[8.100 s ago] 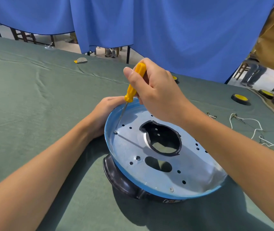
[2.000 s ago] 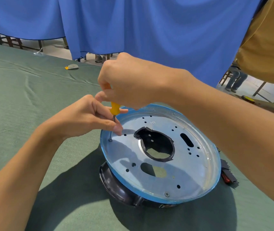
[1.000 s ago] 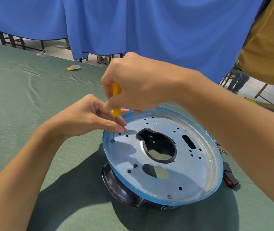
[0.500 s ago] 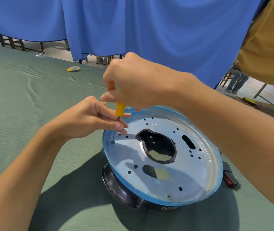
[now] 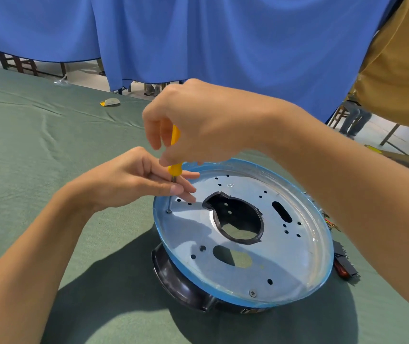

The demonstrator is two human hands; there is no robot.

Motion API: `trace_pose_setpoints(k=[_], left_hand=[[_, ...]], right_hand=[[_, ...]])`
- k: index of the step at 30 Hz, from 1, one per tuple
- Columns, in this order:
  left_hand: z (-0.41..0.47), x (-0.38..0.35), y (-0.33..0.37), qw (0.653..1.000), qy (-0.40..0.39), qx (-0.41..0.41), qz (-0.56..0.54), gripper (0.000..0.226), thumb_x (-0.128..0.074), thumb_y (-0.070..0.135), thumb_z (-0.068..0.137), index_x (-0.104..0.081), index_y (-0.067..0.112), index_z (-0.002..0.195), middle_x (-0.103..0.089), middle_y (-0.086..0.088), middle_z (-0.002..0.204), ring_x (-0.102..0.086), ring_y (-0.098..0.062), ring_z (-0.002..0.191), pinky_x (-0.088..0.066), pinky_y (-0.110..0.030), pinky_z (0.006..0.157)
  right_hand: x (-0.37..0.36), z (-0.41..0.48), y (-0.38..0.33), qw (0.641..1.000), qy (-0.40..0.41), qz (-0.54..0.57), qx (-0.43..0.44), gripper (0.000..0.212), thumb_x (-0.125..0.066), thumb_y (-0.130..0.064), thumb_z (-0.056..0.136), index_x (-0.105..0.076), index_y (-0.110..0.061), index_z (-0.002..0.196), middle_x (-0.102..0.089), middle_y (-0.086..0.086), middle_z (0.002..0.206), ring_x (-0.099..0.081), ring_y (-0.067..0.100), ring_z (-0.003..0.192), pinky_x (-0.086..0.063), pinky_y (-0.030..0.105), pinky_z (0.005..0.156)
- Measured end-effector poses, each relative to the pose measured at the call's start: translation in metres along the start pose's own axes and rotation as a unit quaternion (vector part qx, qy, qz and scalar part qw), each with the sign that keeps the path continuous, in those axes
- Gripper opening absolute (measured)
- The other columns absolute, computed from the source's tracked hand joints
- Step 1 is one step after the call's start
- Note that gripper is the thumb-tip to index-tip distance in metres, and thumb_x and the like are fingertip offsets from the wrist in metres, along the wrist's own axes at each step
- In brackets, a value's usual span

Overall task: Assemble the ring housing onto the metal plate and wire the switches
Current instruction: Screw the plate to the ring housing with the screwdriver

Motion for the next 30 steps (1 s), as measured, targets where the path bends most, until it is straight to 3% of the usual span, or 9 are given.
trace_pose_setpoints(k=[3,5,7,12,17,19,22,25,30], left_hand=[[0.001,0.005,0.001,0.999,0.040,0.006,0.010,0.022,-0.074,0.016,0.074,-0.080,0.009,0.093,-0.077,-0.006,0.101,-0.063,-0.015,0.119,-0.049,-0.023,0.099],[0.002,0.017,0.003,0.994,0.098,-0.005,0.044,0.021,-0.086,0.021,0.065,-0.082,0.013,0.084,-0.076,-0.015,0.097,-0.065,-0.033,0.110,-0.050,-0.041,0.099],[0.003,0.019,0.001,0.995,0.092,-0.011,0.046,0.020,-0.086,0.022,0.065,-0.082,0.014,0.083,-0.075,-0.016,0.101,-0.063,-0.036,0.112,-0.045,-0.048,0.106],[-0.001,0.005,-0.003,1.000,0.011,0.004,0.007,0.021,-0.068,0.015,0.080,-0.079,0.007,0.096,-0.076,-0.003,0.106,-0.058,-0.007,0.124,-0.043,-0.016,0.101],[0.002,0.015,0.002,0.997,0.077,-0.023,0.010,0.014,-0.077,0.019,0.066,-0.082,0.014,0.078,-0.076,-0.002,0.103,-0.064,-0.006,0.113,-0.048,-0.016,0.094],[0.001,0.012,0.001,0.998,0.060,-0.022,0.002,0.015,-0.073,0.013,0.071,-0.081,0.008,0.083,-0.075,-0.001,0.106,-0.063,-0.010,0.117,-0.048,-0.017,0.096],[0.000,0.004,-0.002,1.000,0.007,-0.003,0.005,0.020,-0.067,0.013,0.080,-0.079,0.006,0.093,-0.076,-0.004,0.105,-0.059,-0.009,0.123,-0.044,-0.015,0.099],[0.000,0.008,0.000,0.999,0.038,-0.001,0.000,0.022,-0.073,0.020,0.073,-0.080,0.009,0.091,-0.077,-0.005,0.101,-0.063,-0.009,0.118,-0.046,-0.016,0.098],[0.001,0.013,0.002,0.998,0.061,-0.020,0.016,0.017,-0.072,0.016,0.073,-0.081,0.008,0.086,-0.075,-0.011,0.102,-0.063,-0.010,0.117,-0.046,-0.020,0.101]], right_hand=[[0.001,0.001,0.002,0.999,0.023,-0.027,-0.007,0.011,-0.065,-0.026,0.087,-0.058,-0.022,0.081,-0.063,0.001,0.084,-0.060,0.004,0.056,-0.044,0.024,0.045],[0.000,0.005,0.005,0.996,0.055,-0.067,-0.013,0.017,-0.057,-0.027,0.094,-0.048,-0.019,0.082,-0.059,0.006,0.091,-0.063,0.019,0.077,-0.041,0.030,0.051],[-0.001,0.006,0.006,0.996,0.061,-0.063,-0.015,0.021,-0.055,-0.034,0.095,-0.046,-0.020,0.082,-0.057,0.006,0.095,-0.058,0.026,0.091,-0.041,0.031,0.060],[-0.002,-0.002,0.002,1.000,-0.013,-0.010,-0.003,0.011,-0.071,-0.031,0.082,-0.060,-0.030,0.079,-0.059,-0.008,0.074,-0.052,-0.015,0.062,-0.045,0.022,0.051],[-0.002,0.002,0.001,0.995,0.038,-0.087,-0.009,0.035,-0.055,-0.035,0.093,-0.035,-0.026,0.066,-0.047,-0.001,0.074,-0.049,0.014,0.066,-0.031,0.026,0.045],[-0.002,0.002,0.003,0.997,0.032,-0.070,-0.009,0.028,-0.056,-0.039,0.092,-0.045,-0.026,0.071,-0.047,-0.004,0.074,-0.043,0.009,0.065,-0.032,0.022,0.049],[-0.002,-0.001,0.005,1.000,-0.004,-0.015,0.000,0.012,-0.070,-0.037,0.083,-0.063,-0.027,0.085,-0.062,-0.009,0.083,-0.056,0.004,0.070,-0.044,0.022,0.056],[0.000,-0.002,0.007,1.000,0.010,0.000,-0.007,0.022,-0.070,-0.031,0.085,-0.056,-0.027,0.069,-0.056,-0.008,0.062,-0.053,-0.011,0.053,-0.042,0.018,0.046],[-0.001,0.003,0.007,0.999,0.032,-0.039,-0.008,0.022,-0.062,-0.039,0.090,-0.059,-0.021,0.079,-0.056,-0.005,0.081,-0.048,0.004,0.061,-0.041,0.022,0.054]])
Point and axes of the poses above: each hand's wrist, its own z-axis towards the middle knuckle, its own x-axis out of the back of the hand, y = z × x, the point moved 9 cm from there along z, towards the middle knuckle
